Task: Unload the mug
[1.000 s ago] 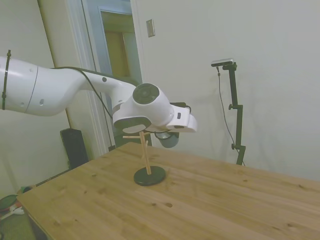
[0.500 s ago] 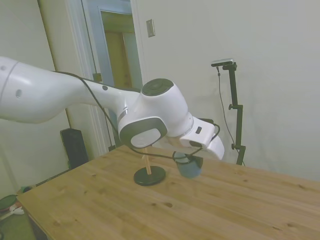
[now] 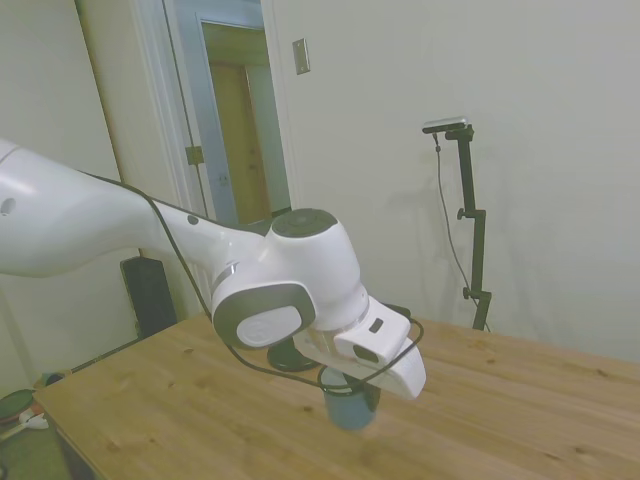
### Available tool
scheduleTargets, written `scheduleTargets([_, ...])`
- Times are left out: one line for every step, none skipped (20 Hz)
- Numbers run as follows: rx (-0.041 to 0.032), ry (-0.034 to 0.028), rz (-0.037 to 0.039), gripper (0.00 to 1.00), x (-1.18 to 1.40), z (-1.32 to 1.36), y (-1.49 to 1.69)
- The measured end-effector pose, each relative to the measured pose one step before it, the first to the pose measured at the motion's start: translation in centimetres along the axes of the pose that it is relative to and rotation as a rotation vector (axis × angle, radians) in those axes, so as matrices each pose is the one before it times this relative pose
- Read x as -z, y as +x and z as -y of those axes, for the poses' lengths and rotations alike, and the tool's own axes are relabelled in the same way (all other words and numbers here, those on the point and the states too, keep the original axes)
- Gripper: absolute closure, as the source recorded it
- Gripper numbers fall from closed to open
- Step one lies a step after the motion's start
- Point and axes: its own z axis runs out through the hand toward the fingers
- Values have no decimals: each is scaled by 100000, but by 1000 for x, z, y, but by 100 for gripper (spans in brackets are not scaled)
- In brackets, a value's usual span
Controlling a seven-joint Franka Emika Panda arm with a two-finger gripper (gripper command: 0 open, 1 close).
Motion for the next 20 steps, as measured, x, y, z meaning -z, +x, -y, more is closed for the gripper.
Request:
scheduleTargets([-477, -906, -85, 100, -794, -288, 12])
scheduleTargets([-452, -1036, 409, 100, -862, -289, 31])
scheduleTargets([-396, -890, 498, 100, -744, -262, 25])
scheduleTargets([-303, -695, 174, 100, -593, -186, 29])
scheduleTargets([-283, -572, 259, 100, -480, -147, 20])
scheduleTargets([-223, -493, 377, 100, -422, -100, -16])
scheduleTargets([-196, -357, 267, 100, -316, -56, -6])
scheduleTargets([-186, -226, 86, 100, -201, -36, 12])
scheduleTargets([-219, -114, 3, 100, -102, -13, 22])
scheduleTargets([-449, -62, -31, 100, -47, 5, 40])
scheduleTargets([-679, -29, -65, 0, -15, 17, 57])
scheduleTargets([-789, -12, -49, 0, -3, 18, 40])
scheduleTargets([-592, -6, -50, 0, 9, 17, 27])
scheduleTargets([-286, 8, -89, 0, 34, 25, 32])
scheduleTargets([-29, 12, -100, 0, 47, 35, 43])
scheduleTargets([56, 41, -94, 0, 58, 55, 48])
scheduleTargets([79, 55, -53, 0, 46, 63, 33])
scheduleTargets([89, 40, -8, 0, 22, 55, 9])
scheduleTargets([86, 68, -95, 0, 47, 64, 34])
scheduleTargets([50, 58, -52, 0, 53, 48, 43])
